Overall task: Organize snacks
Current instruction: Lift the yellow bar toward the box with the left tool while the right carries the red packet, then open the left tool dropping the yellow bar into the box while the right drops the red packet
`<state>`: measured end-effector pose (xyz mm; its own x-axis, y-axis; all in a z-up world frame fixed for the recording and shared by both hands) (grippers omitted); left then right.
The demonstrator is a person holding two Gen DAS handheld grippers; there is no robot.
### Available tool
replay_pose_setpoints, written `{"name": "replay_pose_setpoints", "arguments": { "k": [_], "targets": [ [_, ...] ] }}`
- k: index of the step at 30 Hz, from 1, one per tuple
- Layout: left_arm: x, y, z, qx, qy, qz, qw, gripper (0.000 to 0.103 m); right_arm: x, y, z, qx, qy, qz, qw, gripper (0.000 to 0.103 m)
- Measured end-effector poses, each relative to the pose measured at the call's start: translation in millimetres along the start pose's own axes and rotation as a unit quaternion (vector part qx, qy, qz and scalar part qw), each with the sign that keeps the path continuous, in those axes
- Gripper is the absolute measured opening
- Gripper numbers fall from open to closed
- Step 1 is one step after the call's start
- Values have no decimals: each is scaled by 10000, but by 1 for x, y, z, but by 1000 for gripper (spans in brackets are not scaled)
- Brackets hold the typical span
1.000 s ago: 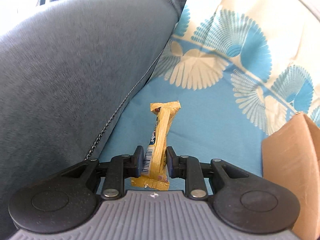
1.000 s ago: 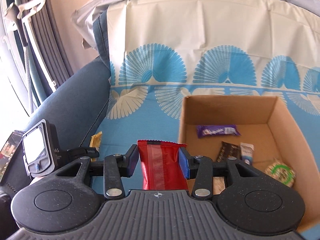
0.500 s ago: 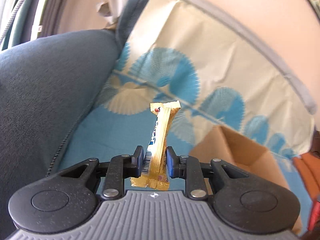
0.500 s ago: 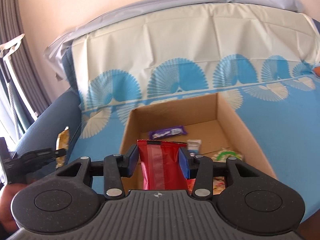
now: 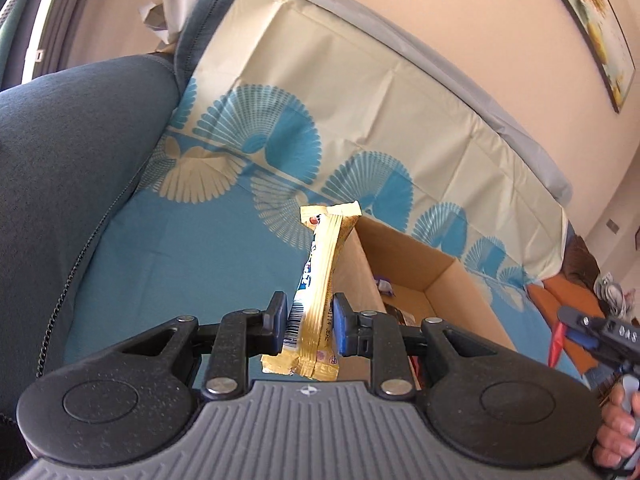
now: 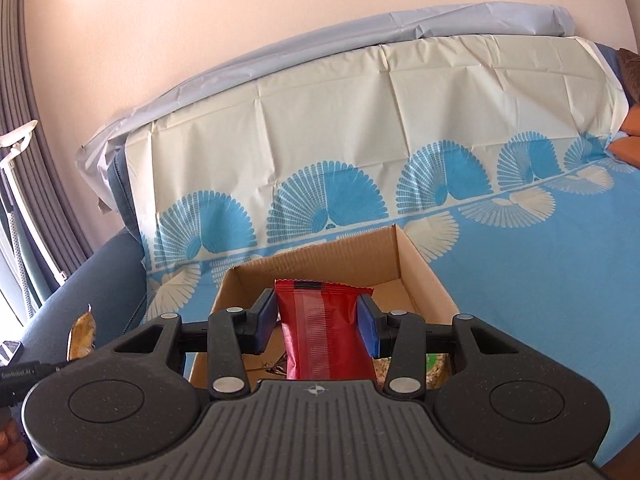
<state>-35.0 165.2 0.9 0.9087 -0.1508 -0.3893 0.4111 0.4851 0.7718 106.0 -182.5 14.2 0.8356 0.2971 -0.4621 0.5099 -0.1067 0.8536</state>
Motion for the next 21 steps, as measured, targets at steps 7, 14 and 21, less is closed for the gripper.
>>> {"name": "replay_pose_setpoints", "arguments": {
  "k": [7, 14, 21],
  "targets": [
    [-12, -16, 26, 207, 78, 53, 9997, 26, 3, 2, 7, 182, 269, -40, 9995, 45],
    [-5, -6, 40, 274, 193, 15, 9994, 26, 7, 8, 14, 238, 290, 167, 9992, 45],
    [15, 10, 77, 551, 65, 12, 9985, 26, 15, 17, 17, 74, 277, 460, 9985, 45]
  ]
}}
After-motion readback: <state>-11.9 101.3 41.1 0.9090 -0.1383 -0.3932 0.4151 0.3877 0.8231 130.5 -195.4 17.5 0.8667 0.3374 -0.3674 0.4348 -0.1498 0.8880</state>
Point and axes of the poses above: each gripper's, at about its wrist camera, not at the fingertips, and x roughly the way its jaws point, z to its right, y to its top, the point moved 6 cm from there along x, roughly the way its jaws point, and after that the axes turned 11 degrees about -y, right-handed, at the moved point
